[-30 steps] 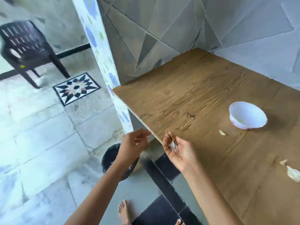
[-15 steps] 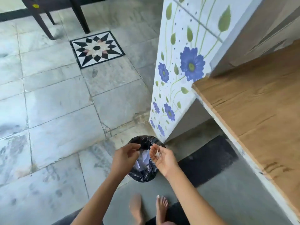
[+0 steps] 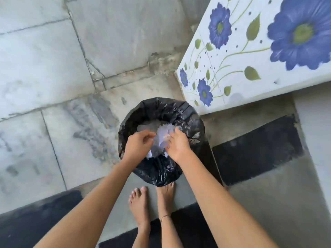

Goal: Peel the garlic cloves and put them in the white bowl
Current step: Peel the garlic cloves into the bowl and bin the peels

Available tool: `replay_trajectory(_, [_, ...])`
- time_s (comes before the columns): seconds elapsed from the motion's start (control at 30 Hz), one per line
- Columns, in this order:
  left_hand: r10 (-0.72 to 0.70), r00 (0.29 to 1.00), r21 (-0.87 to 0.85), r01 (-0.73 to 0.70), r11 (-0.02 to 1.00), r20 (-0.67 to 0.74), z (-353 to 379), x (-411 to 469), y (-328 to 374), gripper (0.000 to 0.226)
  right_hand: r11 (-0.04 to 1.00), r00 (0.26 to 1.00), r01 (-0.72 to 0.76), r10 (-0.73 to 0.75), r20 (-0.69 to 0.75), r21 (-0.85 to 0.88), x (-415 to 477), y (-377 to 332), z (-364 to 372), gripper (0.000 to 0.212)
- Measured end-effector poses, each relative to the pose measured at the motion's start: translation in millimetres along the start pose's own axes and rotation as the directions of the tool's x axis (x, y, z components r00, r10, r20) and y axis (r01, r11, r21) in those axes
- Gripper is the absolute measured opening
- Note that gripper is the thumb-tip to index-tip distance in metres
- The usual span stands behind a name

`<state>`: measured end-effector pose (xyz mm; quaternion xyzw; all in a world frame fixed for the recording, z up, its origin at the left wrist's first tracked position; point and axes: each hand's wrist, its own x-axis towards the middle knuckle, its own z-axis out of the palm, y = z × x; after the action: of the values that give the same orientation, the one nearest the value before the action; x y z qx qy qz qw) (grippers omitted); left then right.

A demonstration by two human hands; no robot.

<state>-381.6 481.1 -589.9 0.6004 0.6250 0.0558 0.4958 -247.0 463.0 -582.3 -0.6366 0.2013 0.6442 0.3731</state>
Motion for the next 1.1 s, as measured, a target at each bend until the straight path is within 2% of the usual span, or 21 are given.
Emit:
replay_trajectory(0.1, [0.026, 0.999, -0.033, -0.027, 0.999, -0.031, 28, 5, -15, 0.022, 0.997, 0.997, -0.069, 0.067, 0.045, 0.03, 22, 11, -19, 0.061])
replay_trajectory(0.2, [0.234, 0.972, -0.297, -0.223, 0.928, 0.001, 49, -12, 4, 0.029, 0.976, 0.985, -0.128, 0.103, 0.141, 0.177, 26, 19, -28, 0.053])
replay_trajectory(0.27, [0.352, 0.928, -0.35, -0.293, 0.89, 0.119, 68, -21, 9, 0.038, 0.97, 0.979, -0.136, 0.1, 0.179, 0.199, 23, 17, -29, 0.055])
replay_trajectory(0.3, [0.336, 0.923, -0.286, -0.276, 0.918, 0.187, 75, -18, 5, 0.043, 0.972, 0.979, -0.122, 0.085, 0.185, 0.201, 19, 15, -30, 0.058])
replay_trajectory(0.33, [0.236, 0.945, -0.175, -0.199, 0.964, 0.226, 78, -10, -2, 0.048, 0.972, 0.979, -0.11, 0.07, 0.192, 0.208, 16, 13, -31, 0.06])
replay_trajectory(0.37, [0.043, 0.974, -0.041, -0.034, 0.999, 0.222, 79, -2, -8, 0.049, 0.974, 0.981, -0.088, 0.048, 0.19, 0.21, 13, 11, -33, 0.061])
replay_trajectory(0.4, [-0.13, 0.977, 0.029, 0.127, 0.991, 0.17, 78, 3, -11, 0.047, 0.979, 0.982, -0.058, 0.02, 0.189, 0.196, 9, 8, -34, 0.059])
replay_trajectory(0.43, [-0.183, 0.977, -0.026, 0.187, 0.982, 0.112, 77, 5, -9, 0.045, 0.984, 0.985, -0.032, 0.001, 0.174, 0.174, 7, 7, -36, 0.057])
replay_trajectory(0.5, [0.013, 0.997, -0.293, 0.011, 0.956, 0.082, 80, -3, 8, 0.043, 0.992, 0.991, -0.03, 0.013, 0.134, 0.126, 9, 3, -37, 0.056])
replay_trajectory(0.57, [0.196, 0.967, -0.367, -0.125, 0.922, 0.164, 89, -18, 15, 0.041, 0.993, 0.991, -0.047, 0.034, 0.129, 0.105, 10, 1, -32, 0.061])
replay_trajectory(0.6, [0.191, 0.967, -0.346, -0.124, 0.93, 0.167, 92, -21, 9, 0.039, 0.994, 0.989, -0.049, 0.035, 0.143, 0.099, 10, 2, -29, 0.063])
replay_trajectory(0.63, [0.096, 0.985, -0.32, -0.044, 0.946, 0.147, 91, -20, 0, 0.038, 0.997, 0.986, -0.039, 0.026, 0.166, 0.074, 10, 3, -27, 0.063])
replay_trajectory(0.7, [-0.146, 0.988, -0.202, 0.152, 0.967, 0.046, 83, -16, -14, 0.036, 0.994, 0.984, 0.049, -0.031, 0.175, -0.096, 8, 9, -24, 0.057])
replay_trajectory(0.73, [-0.189, 0.982, -0.159, 0.188, 0.969, 0.008, 78, -16, -15, 0.035, 0.971, 0.987, 0.122, -0.097, 0.129, -0.206, 7, 15, -25, 0.052])
replay_trajectory(0.8, [-0.196, 0.98, -0.165, 0.188, 0.968, -0.035, 67, -24, -9, 0.035, 0.861, 0.953, 0.277, -0.301, 0.01, -0.427, 2, 26, -29, 0.043])
replay_trajectory(0.9, [-0.128, 0.983, -0.117, 0.113, 0.987, -0.129, 40, -48, 8, 0.034, 0.551, 0.825, 0.392, -0.565, 0.017, -0.737, -21, 36, -40, 0.043])
replay_trajectory(1.0, [-0.043, 0.983, -0.005, 0.043, 0.999, -0.177, 2, -80, 33, 0.037, 0.294, 0.727, 0.423, -0.675, 0.127, -0.857, -65, 36, -46, 0.047])
replay_trajectory(1.1, [0.033, 0.987, 0.11, -0.016, 0.994, -0.16, -44, -122, 78, 0.044, 0.109, 0.605, 0.484, -0.758, 0.242, -0.868, -138, 27, -45, 0.049])
